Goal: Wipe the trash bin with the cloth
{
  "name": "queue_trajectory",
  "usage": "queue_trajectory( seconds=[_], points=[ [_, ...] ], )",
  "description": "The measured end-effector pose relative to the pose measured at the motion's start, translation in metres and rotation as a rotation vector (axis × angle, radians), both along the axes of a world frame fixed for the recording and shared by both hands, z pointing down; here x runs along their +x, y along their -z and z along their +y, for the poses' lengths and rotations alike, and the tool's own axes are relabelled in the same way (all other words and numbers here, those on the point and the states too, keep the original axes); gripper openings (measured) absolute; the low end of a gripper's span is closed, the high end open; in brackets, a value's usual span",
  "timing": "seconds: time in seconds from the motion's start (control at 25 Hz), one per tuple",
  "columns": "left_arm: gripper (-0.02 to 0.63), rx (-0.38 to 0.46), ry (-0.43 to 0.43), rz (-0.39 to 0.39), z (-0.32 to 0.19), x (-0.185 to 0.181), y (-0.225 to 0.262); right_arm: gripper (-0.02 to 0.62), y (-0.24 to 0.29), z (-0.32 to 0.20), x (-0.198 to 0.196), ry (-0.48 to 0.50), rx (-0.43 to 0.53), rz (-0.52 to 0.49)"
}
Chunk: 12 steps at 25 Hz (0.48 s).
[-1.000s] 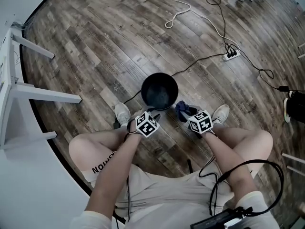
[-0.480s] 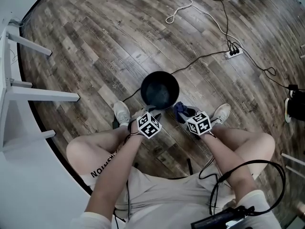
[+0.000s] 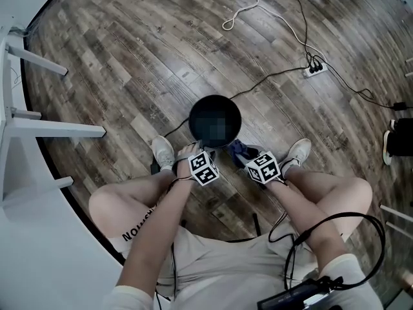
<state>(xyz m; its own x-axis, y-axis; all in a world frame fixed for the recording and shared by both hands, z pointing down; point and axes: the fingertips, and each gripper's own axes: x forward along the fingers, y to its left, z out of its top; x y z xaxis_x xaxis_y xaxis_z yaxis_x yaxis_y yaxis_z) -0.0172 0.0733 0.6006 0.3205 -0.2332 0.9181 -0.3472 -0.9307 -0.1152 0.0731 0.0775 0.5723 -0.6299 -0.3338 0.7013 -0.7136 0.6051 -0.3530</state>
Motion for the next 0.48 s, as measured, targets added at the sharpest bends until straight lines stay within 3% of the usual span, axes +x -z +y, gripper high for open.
queue_trajectory(
  seconds=[0.48],
  points=[
    [0.126,-0.010,-0.031,-0.004,-0.007,0.001,-0.017,0.103,-0.012,0.003,-0.012,0.007,-0.027,0.002]
  ],
)
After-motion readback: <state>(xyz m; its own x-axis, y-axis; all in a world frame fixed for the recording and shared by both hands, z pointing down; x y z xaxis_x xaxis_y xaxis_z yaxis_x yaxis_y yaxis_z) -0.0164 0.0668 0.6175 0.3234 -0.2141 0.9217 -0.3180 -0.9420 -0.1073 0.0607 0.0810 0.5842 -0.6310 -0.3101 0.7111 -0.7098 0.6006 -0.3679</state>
